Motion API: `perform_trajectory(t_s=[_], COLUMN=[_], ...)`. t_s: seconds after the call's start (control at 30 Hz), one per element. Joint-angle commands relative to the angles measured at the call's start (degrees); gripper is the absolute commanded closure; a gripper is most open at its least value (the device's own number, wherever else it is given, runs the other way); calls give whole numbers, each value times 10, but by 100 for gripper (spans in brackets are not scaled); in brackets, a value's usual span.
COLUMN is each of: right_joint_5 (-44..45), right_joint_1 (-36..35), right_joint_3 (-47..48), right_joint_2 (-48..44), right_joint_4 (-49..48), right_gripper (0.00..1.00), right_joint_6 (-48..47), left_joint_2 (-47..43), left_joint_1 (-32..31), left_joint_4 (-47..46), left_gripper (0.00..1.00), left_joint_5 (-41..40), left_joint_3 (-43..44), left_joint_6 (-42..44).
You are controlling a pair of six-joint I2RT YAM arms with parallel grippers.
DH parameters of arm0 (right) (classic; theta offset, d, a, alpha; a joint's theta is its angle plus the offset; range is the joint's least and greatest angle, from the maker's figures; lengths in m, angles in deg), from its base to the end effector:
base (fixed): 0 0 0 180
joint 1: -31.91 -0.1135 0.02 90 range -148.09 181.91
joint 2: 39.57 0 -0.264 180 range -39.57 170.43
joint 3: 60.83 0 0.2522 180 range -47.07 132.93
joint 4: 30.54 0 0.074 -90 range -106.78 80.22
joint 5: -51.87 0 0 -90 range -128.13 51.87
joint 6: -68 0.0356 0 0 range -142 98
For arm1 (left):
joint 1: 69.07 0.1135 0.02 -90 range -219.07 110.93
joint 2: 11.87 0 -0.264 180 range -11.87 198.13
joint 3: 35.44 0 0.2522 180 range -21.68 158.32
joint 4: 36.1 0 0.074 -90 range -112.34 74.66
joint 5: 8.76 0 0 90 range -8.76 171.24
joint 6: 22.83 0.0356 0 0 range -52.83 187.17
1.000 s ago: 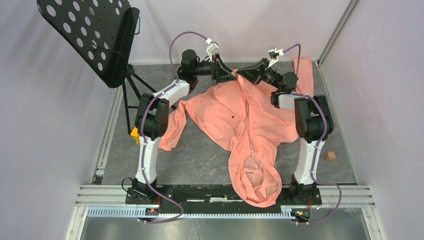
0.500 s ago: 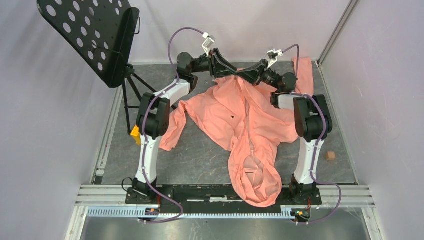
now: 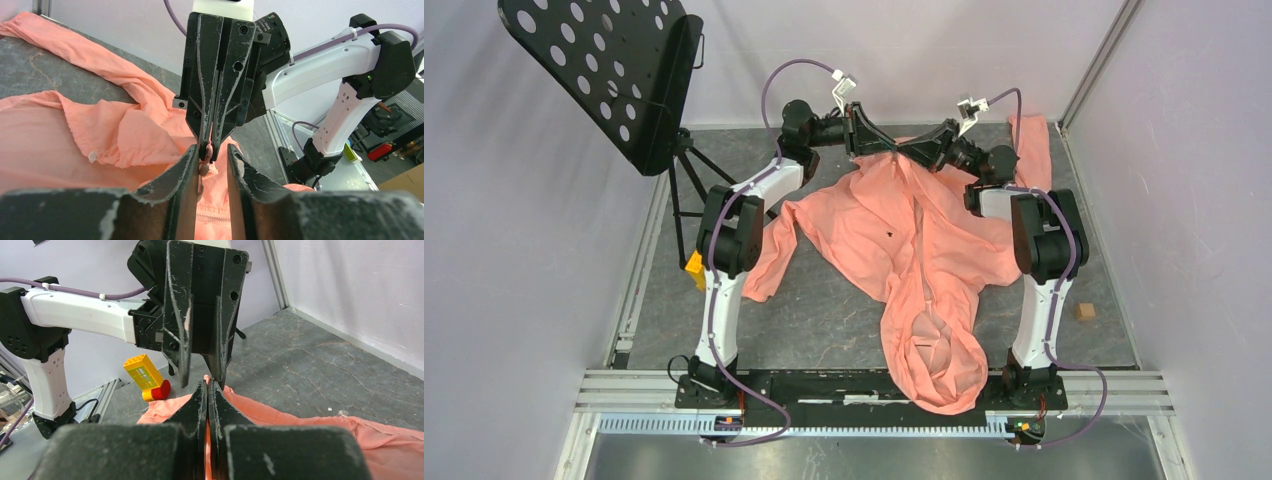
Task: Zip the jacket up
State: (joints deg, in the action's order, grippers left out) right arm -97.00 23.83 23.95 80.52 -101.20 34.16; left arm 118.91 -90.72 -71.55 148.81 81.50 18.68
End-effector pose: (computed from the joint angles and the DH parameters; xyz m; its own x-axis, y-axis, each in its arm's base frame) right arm 0.4249 0.0911 0.2496 -0.3155 0.3889 -0.8656 -0.9012 0.1628 0.4017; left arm 0.4700 -0.2220 0.2853 -0.4767 -0.1182 -0.8711 0.8790 -0.0768 -0.4706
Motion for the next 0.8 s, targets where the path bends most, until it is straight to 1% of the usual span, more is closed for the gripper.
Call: perform_trajectory(t_s=[0.0, 0.13, 0.2, 0.23, 0.27, 0.3, 0.37, 0.43, 0.47, 0.5, 0.53, 0.57, 0.7, 0.73, 0.77], right_joint_5=[2, 6, 9, 12, 13, 16, 17, 18, 23, 28, 32, 43, 130, 149, 154], right_joint_1=[4, 3, 3, 3, 3, 4, 5, 9, 10, 12, 14, 17, 22, 17, 13], right_joint_3=[21, 20, 18, 17, 16, 14, 8, -11, -24, -34, -45, -56, -114, -125, -141], right_joint_2=[-1, -1, -3, -3, -5, -6, -14, -32, -45, -62, -82, -102, -213, -231, -252], right_joint_4=[-94, -94, -95, -97, -96, -94, -77, -57, -37, -11, 33, 74, 343, 389, 404], right_gripper=[100, 100, 100, 100, 100, 95, 76, 67, 56, 41, 34, 33, 34, 37, 38], right_joint_6=[1, 1, 0, 0, -1, -2, -12, -31, -49, -68, -96, -127, -280, -303, -308], left_joint_2=[-5, -8, -10, -12, -13, -16, -22, -29, -33, -35, -36, -36, -40, -41, -42], left_joint_1=[-5, -5, -5, -6, -6, -6, -5, -6, -7, -7, -7, -7, -7, -8, -8], left_joint_4=[3, 3, 5, 8, 16, 26, 45, 81, 92, 104, 114, 120, 125, 128, 130], left_gripper=[70, 82, 94, 97, 98, 98, 98, 98, 98, 98, 98, 98, 98, 98, 98], left_joint_5=[5, 5, 5, 3, -1, -4, -16, -30, -35, -41, -45, -47, -55, -56, -58], left_joint_3=[20, 18, 16, 14, 13, 11, 7, 6, 5, 5, 6, 6, 5, 6, 7], left_joint_6=[28, 30, 33, 37, 44, 53, 69, 96, 106, 116, 125, 127, 130, 129, 130])
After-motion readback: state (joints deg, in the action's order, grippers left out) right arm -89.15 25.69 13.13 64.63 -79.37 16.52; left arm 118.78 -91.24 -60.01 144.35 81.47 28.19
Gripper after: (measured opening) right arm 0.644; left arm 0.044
